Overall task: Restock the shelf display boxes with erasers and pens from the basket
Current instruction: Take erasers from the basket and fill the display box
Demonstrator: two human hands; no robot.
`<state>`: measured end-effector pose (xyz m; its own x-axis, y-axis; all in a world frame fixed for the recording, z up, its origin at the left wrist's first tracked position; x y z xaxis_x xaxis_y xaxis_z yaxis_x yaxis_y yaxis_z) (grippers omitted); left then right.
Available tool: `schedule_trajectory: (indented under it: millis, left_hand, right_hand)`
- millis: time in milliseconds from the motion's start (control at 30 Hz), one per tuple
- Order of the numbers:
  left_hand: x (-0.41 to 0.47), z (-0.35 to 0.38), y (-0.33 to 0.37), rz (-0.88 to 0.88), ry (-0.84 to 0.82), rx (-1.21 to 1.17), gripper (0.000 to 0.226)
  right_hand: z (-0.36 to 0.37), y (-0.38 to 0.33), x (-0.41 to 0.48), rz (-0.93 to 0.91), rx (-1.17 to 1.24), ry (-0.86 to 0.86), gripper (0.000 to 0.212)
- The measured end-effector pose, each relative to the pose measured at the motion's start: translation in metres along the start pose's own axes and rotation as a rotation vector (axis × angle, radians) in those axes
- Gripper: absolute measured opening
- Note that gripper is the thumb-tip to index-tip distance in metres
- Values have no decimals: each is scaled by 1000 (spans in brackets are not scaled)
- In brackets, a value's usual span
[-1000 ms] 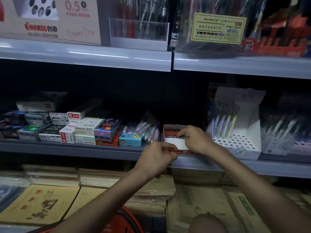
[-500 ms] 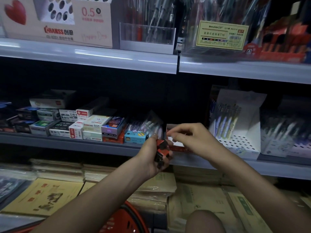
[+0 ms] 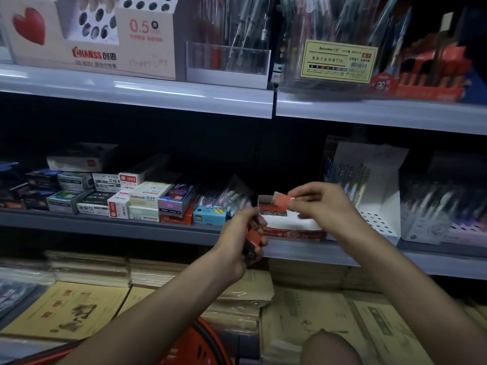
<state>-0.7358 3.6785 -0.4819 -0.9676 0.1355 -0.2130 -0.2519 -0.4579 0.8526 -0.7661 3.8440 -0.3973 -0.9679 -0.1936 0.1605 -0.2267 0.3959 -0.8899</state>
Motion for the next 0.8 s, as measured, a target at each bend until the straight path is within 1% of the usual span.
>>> schedule_trajectory:
  millis: [67, 133, 200, 267, 333, 433, 500, 600, 700, 800]
  left_hand:
    - [0, 1, 3, 56, 23, 136, 17]
    - [0, 5, 6, 130, 50, 298, 16]
    - [2, 11, 4, 192, 30, 456, 20]
    - [4, 15, -2, 194, 0, 524, 26]
    - [8, 18, -8, 173, -19, 535, 27]
    - [11, 19, -10, 165, -22, 536, 23]
    - [12, 18, -10, 164, -28, 527, 23]
    - [12, 14, -9, 161, -57, 517, 22]
    - [12, 12, -10, 172, -90, 533, 21]
    - [15, 9, -11, 176, -99, 540, 19]
  right_hand:
    - [-15, 8, 19, -45, -268, 60, 13]
    - [-19, 17, 39, -61, -519, 34, 14]
    - [-18, 26, 59, -36, -708, -67, 13]
    - [-13, 34, 75, 6, -821, -212, 12]
    - [-6, 37, 86, 20, -892, -319, 13]
    - [4, 42, 101, 5, -949, -364, 19]
    - [8, 45, 107, -3, -1004, -320, 22]
    - [4, 47, 103, -31, -1002, -188, 20]
    - [5, 51, 87, 12, -1026, -175, 17]
    - [12, 54, 75, 53, -1056, -143, 25]
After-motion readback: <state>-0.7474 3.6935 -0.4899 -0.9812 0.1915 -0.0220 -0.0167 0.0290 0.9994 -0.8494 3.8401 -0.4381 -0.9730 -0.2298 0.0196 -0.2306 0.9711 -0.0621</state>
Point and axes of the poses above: each hand's wrist, its own x-axis towards the middle knuckle, its own z-axis out of the palm, y = z × x, the point moved 5 cm from there along x, towards the middle knuckle, and after that the axes turned 7 degrees about -y, right-handed, at the moved point
